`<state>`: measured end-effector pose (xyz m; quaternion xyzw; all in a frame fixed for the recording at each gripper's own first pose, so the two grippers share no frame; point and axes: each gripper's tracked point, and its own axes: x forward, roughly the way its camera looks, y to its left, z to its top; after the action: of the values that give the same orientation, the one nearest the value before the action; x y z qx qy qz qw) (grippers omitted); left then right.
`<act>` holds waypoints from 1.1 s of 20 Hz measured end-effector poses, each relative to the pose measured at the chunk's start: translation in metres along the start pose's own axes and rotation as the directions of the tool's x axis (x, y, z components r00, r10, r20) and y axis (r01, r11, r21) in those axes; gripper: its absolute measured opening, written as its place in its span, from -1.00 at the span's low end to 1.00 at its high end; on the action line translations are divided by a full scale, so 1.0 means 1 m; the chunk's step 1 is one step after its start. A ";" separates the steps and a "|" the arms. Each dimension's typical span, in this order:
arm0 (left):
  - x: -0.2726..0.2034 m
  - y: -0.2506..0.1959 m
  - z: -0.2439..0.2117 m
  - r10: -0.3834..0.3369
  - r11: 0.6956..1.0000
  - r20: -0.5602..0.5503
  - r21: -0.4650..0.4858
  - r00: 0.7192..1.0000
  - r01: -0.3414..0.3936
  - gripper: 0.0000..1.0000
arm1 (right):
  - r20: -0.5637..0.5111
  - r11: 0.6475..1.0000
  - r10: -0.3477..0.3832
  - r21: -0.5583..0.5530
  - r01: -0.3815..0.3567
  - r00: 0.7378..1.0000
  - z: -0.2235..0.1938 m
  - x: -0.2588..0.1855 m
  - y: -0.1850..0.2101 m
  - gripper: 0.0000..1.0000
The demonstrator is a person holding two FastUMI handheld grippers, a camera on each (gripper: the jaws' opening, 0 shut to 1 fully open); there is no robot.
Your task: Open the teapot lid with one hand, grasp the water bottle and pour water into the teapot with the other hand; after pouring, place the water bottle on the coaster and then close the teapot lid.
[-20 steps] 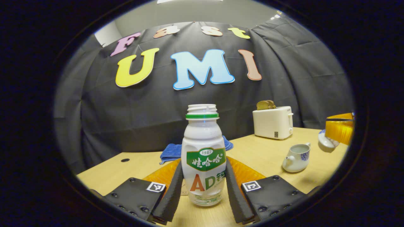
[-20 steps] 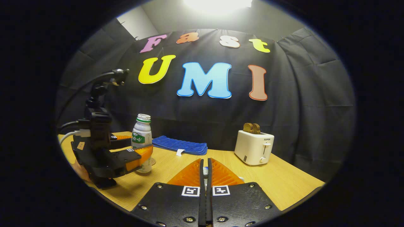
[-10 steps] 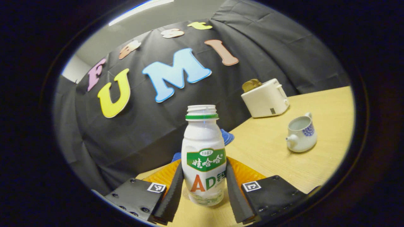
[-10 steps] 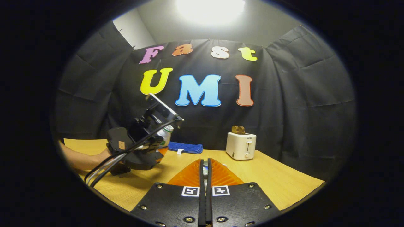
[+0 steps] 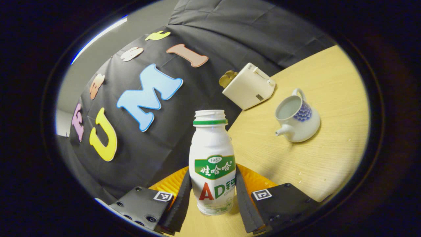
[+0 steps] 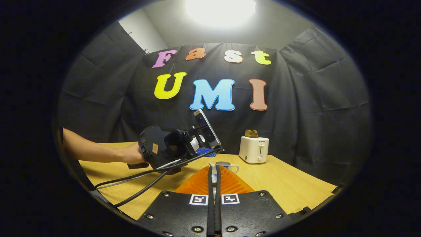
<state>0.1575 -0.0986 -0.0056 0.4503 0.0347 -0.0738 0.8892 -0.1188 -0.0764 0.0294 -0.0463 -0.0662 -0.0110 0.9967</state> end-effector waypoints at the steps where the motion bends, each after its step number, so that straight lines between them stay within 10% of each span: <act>1: 0.000 -0.007 0.005 -0.007 1.000 0.002 0.030 1.000 0.007 0.55 | 0.004 1.000 -0.004 -0.008 0.005 1.000 0.001 -0.002 -0.002 -0.99; 22: 0.016 -0.039 0.025 -0.042 0.855 -0.064 0.513 0.997 0.069 0.55 | -0.028 0.999 -0.035 0.033 0.036 0.999 -0.011 -0.006 -0.029 -0.99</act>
<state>0.1673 -0.1430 -0.0238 0.6721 0.0491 -0.0947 0.7327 -0.1240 -0.1061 0.0203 -0.0281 -0.0533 -0.0284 0.9978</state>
